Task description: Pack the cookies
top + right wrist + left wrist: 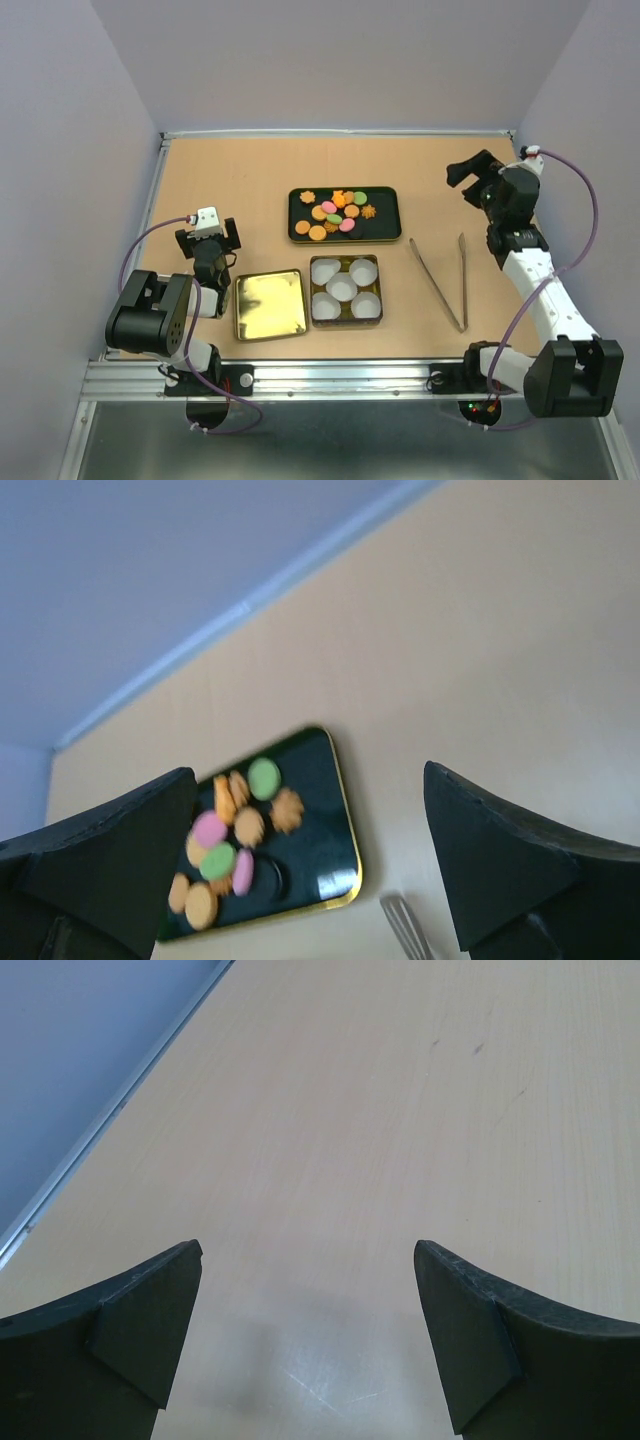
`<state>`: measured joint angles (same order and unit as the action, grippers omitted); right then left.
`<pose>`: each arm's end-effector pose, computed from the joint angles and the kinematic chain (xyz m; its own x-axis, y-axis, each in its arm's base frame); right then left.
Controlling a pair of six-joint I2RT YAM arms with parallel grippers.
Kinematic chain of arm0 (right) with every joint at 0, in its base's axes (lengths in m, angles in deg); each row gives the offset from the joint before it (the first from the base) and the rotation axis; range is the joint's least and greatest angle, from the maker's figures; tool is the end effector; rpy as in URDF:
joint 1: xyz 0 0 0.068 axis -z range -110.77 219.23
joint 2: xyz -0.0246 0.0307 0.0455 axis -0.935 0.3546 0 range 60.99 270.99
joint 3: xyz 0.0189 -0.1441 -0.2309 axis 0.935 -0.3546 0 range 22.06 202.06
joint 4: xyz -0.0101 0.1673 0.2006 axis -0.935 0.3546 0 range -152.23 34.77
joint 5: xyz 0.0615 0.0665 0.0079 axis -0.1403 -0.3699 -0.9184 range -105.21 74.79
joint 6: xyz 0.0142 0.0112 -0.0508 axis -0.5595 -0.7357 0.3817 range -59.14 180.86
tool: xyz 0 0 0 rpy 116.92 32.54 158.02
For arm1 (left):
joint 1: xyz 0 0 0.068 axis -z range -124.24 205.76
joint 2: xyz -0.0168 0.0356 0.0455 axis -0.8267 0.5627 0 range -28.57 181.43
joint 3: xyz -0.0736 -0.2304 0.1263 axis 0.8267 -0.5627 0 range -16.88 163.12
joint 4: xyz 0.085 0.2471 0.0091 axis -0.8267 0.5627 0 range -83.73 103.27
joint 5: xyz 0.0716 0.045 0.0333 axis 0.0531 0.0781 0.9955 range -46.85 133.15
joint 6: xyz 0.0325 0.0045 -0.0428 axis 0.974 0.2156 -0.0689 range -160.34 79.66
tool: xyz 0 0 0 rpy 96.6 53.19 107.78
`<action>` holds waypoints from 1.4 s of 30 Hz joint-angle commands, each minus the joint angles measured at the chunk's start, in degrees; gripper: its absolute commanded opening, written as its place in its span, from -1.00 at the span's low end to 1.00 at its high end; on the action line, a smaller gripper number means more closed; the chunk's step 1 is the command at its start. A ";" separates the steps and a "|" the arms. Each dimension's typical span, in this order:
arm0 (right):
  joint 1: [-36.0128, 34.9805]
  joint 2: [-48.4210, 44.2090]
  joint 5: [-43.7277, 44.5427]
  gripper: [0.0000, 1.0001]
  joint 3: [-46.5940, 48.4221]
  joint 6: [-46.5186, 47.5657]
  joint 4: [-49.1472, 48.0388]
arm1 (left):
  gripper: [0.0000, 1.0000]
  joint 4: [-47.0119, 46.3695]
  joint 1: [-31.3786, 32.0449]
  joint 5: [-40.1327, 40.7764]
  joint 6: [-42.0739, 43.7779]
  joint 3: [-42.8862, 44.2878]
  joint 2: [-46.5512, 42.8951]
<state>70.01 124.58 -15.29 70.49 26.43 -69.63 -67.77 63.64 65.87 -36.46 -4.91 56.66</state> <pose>0.2632 -0.0035 0.3290 -0.1045 0.5669 -0.8172 0.0863 0.8237 0.5604 0.2326 -0.0183 0.1607 -0.0039 0.0635 -0.9980 -0.2565 0.9645 0.0624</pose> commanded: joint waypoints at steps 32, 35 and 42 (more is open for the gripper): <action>0.28 13.57 8.69 1.00 -4.04 -6.70 45.20 | 0.97 -18.42 -1.20 -0.39 0.17 0.69 -1.21; 0.28 14.89 9.48 0.99 -4.22 -6.08 44.14 | 0.97 -15.53 -3.92 -6.35 -1.06 1.65 -1.65; 0.28 15.07 10.55 0.61 -5.00 -3.62 41.95 | 0.97 -9.50 -4.19 -3.83 -2.90 4.62 -4.52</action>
<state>70.01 139.84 -6.04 66.79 21.73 -24.17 -67.86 59.66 60.95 -37.73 -4.78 56.64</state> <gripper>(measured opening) 0.847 0.986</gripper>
